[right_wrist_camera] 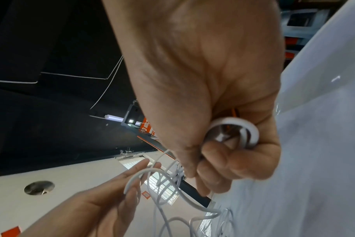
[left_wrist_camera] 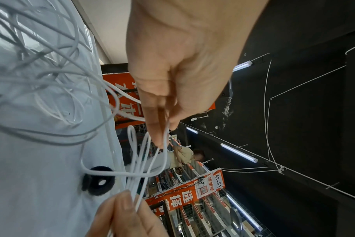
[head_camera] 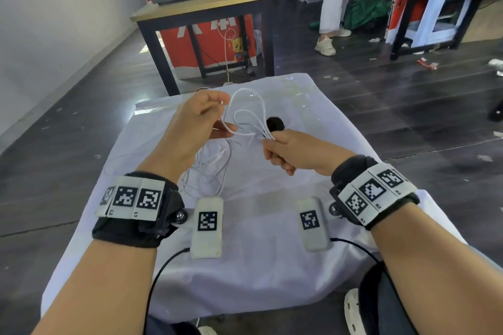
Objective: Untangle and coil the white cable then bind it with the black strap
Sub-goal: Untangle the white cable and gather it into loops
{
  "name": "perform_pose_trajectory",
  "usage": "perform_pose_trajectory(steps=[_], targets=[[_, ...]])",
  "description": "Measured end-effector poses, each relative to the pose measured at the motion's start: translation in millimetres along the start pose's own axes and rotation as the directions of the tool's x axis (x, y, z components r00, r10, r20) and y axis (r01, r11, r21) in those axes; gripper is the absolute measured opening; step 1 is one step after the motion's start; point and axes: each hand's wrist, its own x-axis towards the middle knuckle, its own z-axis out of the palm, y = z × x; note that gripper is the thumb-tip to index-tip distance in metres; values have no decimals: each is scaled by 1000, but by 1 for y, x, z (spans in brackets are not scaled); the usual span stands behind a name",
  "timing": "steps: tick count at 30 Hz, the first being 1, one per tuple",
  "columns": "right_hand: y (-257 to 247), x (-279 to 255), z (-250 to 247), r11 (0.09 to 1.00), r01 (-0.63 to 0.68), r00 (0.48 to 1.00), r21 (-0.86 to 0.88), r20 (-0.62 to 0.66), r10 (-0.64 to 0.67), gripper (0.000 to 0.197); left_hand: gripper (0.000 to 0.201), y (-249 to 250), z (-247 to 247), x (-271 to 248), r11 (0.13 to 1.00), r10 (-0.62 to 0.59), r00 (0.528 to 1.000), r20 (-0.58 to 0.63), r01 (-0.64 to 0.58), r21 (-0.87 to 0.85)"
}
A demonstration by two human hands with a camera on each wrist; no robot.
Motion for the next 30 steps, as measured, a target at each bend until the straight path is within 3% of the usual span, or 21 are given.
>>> perform_pose_trajectory(steps=[6, 15, 18, 21, 23, 25, 30], targets=[[0, -3, 0, 975, -14, 999, -221, 39, 23, 34, 41, 1, 2, 0, 980, -83, 995, 61, 93, -177], [1, -3, -4, 889, -38, 999, -456, -1, 42, 30, 28, -5, 3, 1, 991, 5, 1000, 10, -6, 136], [-1, -3, -1, 877, -11, 999, -480, 27, 27, 29, 17, -8, 7, 1, 896, 72, 989, 132, -122, 427], [-3, -3, 3, 846, 17, 998, -533, 58, 16, 25, 24, -13, 7, 1, 735, 136, 958, 254, -270, 622], [-3, -3, 5, 847, 26, 997, -531, 80, 19, 27, 30, -14, 8, 1, 685, 160, 925, 346, -356, 636], [-2, -1, 7, 861, 29, 994, -508, 102, 27, 30, 31, -15, 10, 1, 691, 172, 892, 417, -411, 594], [-5, -1, 10, 909, 49, 992, -414, 129, 5, 26, 28, -19, 12, 2, 692, 148, 879, 453, -419, 588]])
